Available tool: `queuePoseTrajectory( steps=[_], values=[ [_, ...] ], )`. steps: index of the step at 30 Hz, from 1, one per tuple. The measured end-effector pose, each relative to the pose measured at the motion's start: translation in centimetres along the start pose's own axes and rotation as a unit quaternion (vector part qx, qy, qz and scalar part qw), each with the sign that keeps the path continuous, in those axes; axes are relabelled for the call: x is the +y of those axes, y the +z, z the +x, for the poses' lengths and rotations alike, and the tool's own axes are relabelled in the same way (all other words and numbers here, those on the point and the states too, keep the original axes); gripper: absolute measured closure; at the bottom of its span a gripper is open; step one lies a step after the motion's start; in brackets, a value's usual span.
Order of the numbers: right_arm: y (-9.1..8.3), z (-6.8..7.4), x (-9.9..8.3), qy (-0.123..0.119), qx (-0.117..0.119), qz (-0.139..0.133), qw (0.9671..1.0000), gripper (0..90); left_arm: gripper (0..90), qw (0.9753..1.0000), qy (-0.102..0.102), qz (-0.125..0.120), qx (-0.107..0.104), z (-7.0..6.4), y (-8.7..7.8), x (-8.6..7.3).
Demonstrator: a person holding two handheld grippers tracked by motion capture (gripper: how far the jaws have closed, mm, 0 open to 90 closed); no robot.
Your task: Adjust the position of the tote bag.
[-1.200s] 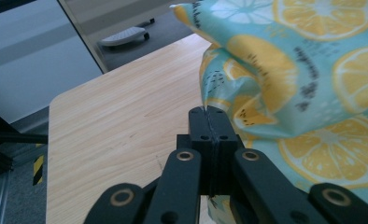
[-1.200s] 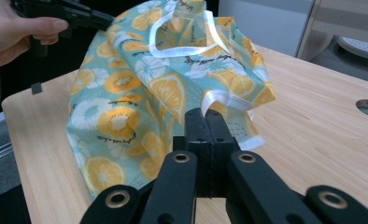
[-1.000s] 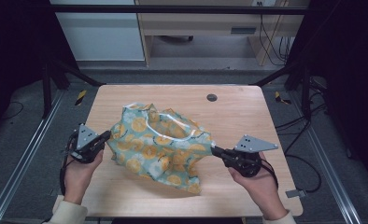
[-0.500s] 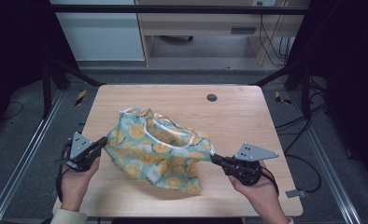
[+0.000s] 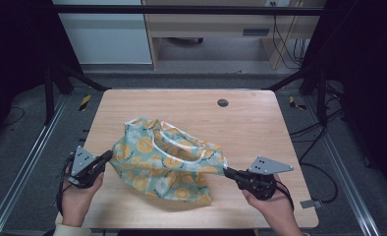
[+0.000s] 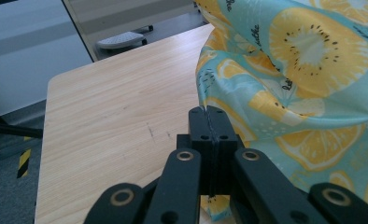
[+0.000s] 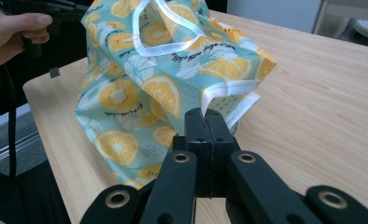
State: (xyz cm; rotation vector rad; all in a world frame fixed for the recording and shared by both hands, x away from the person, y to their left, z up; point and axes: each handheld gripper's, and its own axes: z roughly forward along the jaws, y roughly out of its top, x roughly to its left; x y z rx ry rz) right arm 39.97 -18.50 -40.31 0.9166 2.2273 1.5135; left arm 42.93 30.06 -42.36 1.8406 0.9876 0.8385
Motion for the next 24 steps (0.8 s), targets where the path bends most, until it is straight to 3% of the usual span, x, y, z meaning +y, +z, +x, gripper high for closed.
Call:
queuePoseTrajectory(
  steps=[5,16,19,24],
  values=[
    [0.1,-0.2,-0.6,0.005,-0.001,0.0,1.0,90.0,90.0,1.0,-0.002,0.001,-0.005,-0.2,-0.2,-0.3],
    [0.5,-0.8,-2.5,0.027,0.002,0.005,0.9996,90.0,90.0,0.9993,0.025,0.028,-0.009,-1.3,-0.1,-1.1],
    [0.7,-0.9,-2.8,0.029,0.002,0.009,0.9995,90.0,90.0,0.9987,0.034,0.037,-0.008,-1.6,0.1,-1.2],
    [1.0,-1.3,-3.7,0.041,0.004,0.021,0.9989,90.0,90.0,0.9967,0.044,0.064,-0.023,-1.8,0.6,-1.6]
  ],
)
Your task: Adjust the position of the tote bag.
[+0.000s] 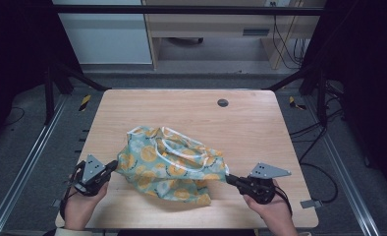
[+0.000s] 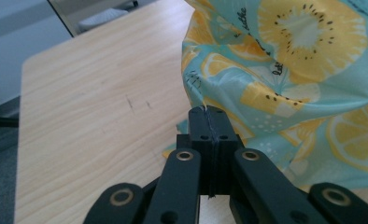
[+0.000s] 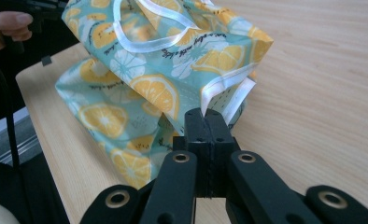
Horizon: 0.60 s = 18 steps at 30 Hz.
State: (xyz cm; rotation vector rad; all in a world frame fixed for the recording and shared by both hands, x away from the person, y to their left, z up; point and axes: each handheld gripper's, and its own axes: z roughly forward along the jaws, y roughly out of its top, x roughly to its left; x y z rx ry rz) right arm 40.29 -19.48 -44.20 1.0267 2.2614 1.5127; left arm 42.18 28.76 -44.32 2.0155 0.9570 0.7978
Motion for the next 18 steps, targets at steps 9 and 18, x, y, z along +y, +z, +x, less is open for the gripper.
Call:
queuePoseTrajectory(
  steps=[9,18],
  values=[
    [0.8,-0.3,-0.9,-0.001,-0.004,0.026,0.9996,90.0,90.0,0.9992,0.015,0.034,-0.016,-0.5,1.2,-0.3],
    [1.4,-0.3,-1.3,-0.007,-0.003,0.048,0.9988,90.0,90.0,0.9977,0.019,0.057,-0.032,-0.7,1.8,-0.7]
  ],
)
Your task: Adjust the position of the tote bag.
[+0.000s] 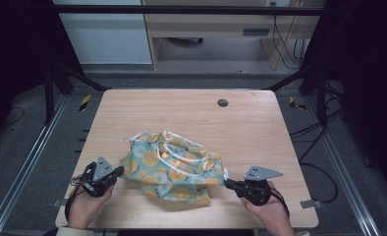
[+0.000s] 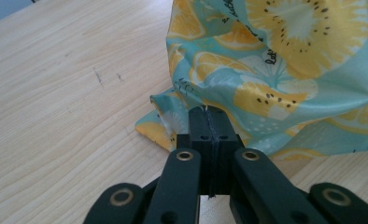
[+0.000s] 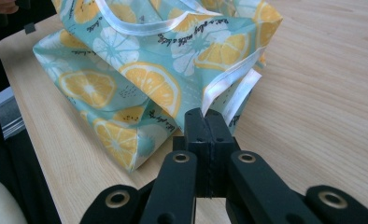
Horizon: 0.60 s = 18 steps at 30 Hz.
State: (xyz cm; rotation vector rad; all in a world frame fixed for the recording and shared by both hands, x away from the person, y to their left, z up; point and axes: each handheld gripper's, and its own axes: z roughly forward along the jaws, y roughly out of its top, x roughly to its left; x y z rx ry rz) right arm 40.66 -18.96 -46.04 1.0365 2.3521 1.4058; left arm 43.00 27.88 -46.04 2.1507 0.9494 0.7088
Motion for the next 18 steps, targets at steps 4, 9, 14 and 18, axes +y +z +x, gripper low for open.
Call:
queuePoseTrajectory(
  steps=[4,9,14,18],
  values=[
    [0.22,0.02,-0.08,-0.004,0.003,0.01,0.9999,90.0,90.0,0.9998,0.008,0.015,-0.006,-0.09,0.25,-0.17],
    [0.26,0.14,-0.08,-0.008,0.012,0.007,0.9999,90.0,90.0,0.9996,0.007,0.023,-0.011,-0.03,0.53,-0.27],
    [0.05,0.14,-0.17,-0.007,0.022,0.005,0.9997,90.0,90.0,0.9996,0.004,0.023,-0.016,0.01,0.39,-0.47],
    [-0.25,0.45,-0.4,-0.023,0.04,0.007,0.9989,90.0,90.0,0.9994,0.007,0.03,-0.018,-0.06,0.07,-0.81]
  ],
)
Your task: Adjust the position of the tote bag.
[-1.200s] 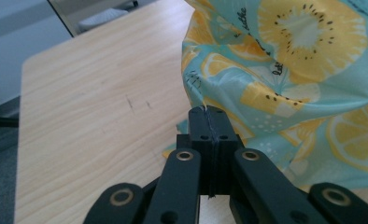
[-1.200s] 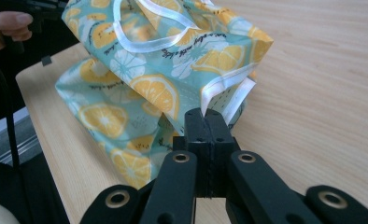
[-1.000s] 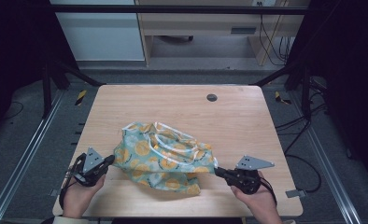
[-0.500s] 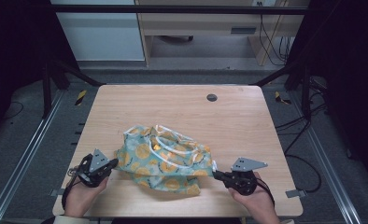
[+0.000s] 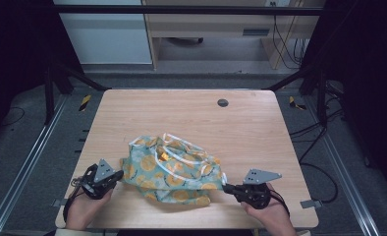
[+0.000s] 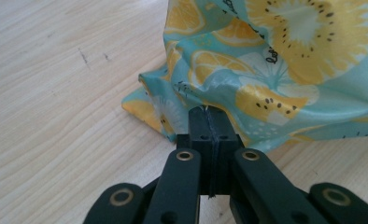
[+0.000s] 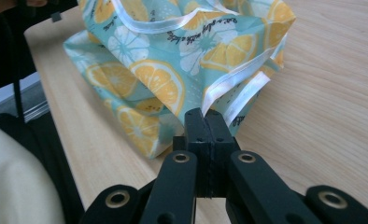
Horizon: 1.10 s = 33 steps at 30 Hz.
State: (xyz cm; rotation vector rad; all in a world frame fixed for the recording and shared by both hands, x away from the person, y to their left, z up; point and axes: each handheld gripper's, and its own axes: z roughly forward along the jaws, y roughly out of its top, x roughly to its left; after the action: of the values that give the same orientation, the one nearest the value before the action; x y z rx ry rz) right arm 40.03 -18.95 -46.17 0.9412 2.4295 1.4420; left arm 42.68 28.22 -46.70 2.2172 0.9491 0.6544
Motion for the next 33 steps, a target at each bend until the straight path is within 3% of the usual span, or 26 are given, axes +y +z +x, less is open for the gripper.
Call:
queuePoseTrajectory(
  steps=[3,5,9,16,20,21,22,25,26,28,29,30,32,33],
  values=[
    [0.3,0.1,-0.2,-0.01,0.008,0.017,0.9998,90.0,90.0,0.9999,0.003,0.012,-0.003,-0.1,0.1,-0.2],
    [0.7,-0.1,-0.5,-0.017,0.002,0.039,0.9991,90.0,90.0,0.9995,0.016,0.027,0.001,-0.2,0.3,-0.2],
    [1.6,-0.2,-0.7,-0.027,-0.017,0.073,0.9968,90.0,90.0,0.9992,0.019,0.035,0.005,-0.4,0.8,-0.1],
    [2.0,-0.4,-0.8,-0.023,-0.032,0.081,0.9959,88.5,88.5,0.9986,0.026,0.045,0.004,-0.5,1.0,-0.1],
    [1.7,-0.7,-0.7,-0.014,-0.045,0.065,0.9968,73.0,87.2,0.9991,0.015,0.04,0.001,-0.4,1.0,-0.1],
    [1.7,-0.7,-0.7,-0.014,-0.045,0.065,0.9968,73.0,86.2,0.9991,0.015,0.04,0.001,-0.4,1.0,-0.1],
    [1.5,-0.8,-0.6,-0.003,-0.052,0.052,0.9973,61.5,84.6,0.9989,0.016,0.043,0.001,-0.3,0.9,-0.1],
    [1.2,-0.9,-0.5,0.005,-0.057,0.043,0.9974,56.2,78.0,0.9993,0.008,0.036,0.004,-0.3,0.9,-0.1],
    [1.1,-0.9,-0.5,0.006,-0.063,0.036,0.9974,47.4,74.2,0.9995,0.0,0.029,0.012,-0.2,0.7,-0.1],
    [1.0,-0.9,-0.4,0.008,-0.066,0.031,0.9973,40.4,65.2,0.9995,-0.017,0.022,0.018,0.0,0.5,-0.1],
    [1.0,-0.9,-0.4,0.008,-0.066,0.031,0.9973,40.4,64.6,0.9995,-0.017,0.022,0.018,0.0,0.5,-0.1],
    [1.0,-0.9,-0.3,0.009,-0.069,0.027,0.9972,32.8,63.6,0.9994,-0.025,0.015,0.018,0.1,0.3,-0.1],
    [1.0,-0.9,-0.2,0.011,-0.073,0.023,0.997,27.9,60.4,0.9983,-0.05,0.005,0.031,0.5,-0.2,-0.3],
    [1.0,-0.9,-0.2,0.011,-0.073,0.023,0.997,27.9,60.5,0.9983,-0.05,0.005,0.031,0.5,-0.2,-0.3]
  ],
)
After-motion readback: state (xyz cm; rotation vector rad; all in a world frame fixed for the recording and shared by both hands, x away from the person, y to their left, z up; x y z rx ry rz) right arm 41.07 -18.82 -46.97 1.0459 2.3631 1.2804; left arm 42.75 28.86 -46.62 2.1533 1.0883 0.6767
